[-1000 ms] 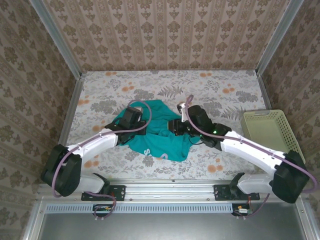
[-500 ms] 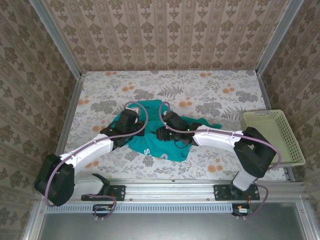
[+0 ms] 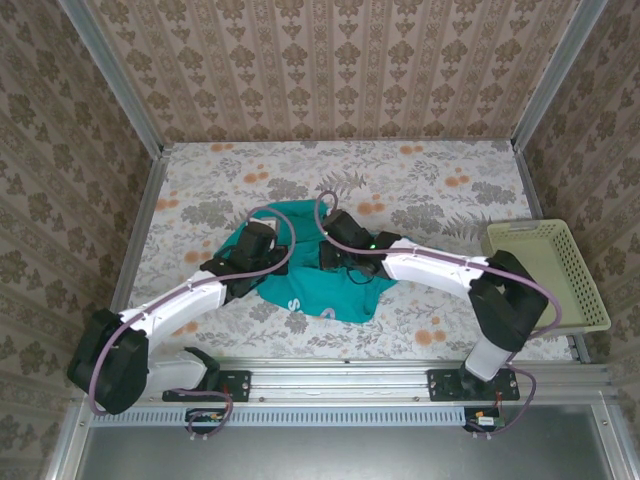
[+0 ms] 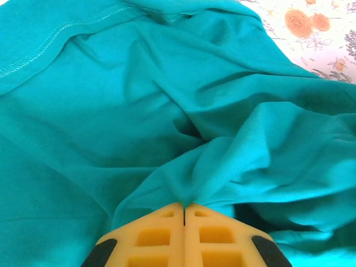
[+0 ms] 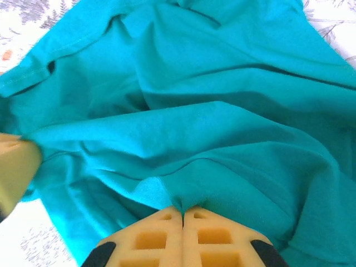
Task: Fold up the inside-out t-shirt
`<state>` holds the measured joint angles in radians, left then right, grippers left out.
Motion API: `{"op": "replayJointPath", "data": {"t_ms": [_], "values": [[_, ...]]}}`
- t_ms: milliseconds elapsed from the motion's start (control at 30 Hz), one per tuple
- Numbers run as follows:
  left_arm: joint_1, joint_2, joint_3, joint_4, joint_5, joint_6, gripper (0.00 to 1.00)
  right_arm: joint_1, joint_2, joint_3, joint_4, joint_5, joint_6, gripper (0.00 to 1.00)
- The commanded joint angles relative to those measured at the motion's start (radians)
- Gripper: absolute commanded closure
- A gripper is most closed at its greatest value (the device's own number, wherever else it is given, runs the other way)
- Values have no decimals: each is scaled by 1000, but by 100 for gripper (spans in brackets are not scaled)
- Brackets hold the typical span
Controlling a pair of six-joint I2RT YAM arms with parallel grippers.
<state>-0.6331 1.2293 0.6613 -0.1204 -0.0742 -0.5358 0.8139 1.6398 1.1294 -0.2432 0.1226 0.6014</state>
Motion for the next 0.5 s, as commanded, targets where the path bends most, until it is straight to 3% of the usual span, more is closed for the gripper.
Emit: {"op": "replayJointPath", "data": {"t_ms": [0, 167, 300, 467], "values": [[9, 24, 11, -12, -31, -9, 100, -1, -155, 15, -83, -32, -26, 100], [5, 78, 45, -11, -23, 13, 100, -8, -294, -30, -79, -80, 8, 100], [-27, 80, 50, 7, -18, 33, 100, -29, -289, -18, -54, -156, 41, 100], [-54, 29, 26, -33, -101, 44, 97, -70, -273, -25, -14, -212, 82, 100]]}}
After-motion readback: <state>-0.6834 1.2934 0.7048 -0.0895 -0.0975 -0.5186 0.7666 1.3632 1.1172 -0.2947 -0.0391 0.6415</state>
